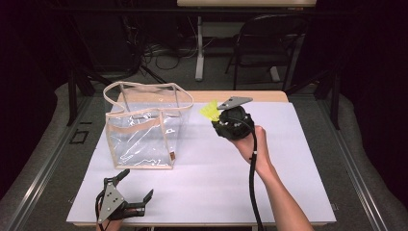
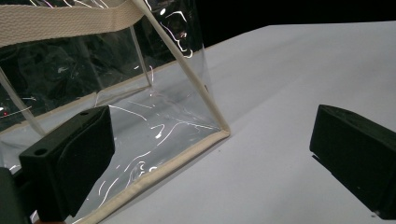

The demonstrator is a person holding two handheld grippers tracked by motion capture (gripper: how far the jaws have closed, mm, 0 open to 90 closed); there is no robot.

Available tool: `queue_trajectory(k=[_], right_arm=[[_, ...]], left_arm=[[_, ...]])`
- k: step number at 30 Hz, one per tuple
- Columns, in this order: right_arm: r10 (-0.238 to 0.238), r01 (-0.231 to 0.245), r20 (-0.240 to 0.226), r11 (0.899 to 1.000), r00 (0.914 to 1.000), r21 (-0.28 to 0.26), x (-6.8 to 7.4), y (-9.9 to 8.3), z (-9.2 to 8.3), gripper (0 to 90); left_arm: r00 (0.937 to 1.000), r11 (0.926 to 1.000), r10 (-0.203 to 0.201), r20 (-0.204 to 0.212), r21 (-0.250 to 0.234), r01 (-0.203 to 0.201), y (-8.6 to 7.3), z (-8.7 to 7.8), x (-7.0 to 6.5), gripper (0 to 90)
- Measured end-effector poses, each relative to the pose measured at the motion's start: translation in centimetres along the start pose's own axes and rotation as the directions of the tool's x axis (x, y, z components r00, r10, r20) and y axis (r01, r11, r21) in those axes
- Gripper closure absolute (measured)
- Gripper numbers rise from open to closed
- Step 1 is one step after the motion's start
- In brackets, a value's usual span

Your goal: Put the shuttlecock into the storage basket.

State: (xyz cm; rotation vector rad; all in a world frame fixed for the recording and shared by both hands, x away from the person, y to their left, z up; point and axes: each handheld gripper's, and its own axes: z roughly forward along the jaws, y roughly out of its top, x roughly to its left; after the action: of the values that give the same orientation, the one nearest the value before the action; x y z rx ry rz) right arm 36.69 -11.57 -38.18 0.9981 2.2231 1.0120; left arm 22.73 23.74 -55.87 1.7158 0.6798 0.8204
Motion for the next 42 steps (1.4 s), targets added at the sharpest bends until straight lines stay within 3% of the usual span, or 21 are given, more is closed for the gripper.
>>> queue_trajectory(k=[42], right_arm=[[-0.066,0.066,0.012,0.997,0.9977,-0.029,1.0,4.4,0.2,64.3]], left_arm=[[1.0000,1.0000,0.001,0.000,0.000,-0.001,0.0,0.0,0.0,0.1]])
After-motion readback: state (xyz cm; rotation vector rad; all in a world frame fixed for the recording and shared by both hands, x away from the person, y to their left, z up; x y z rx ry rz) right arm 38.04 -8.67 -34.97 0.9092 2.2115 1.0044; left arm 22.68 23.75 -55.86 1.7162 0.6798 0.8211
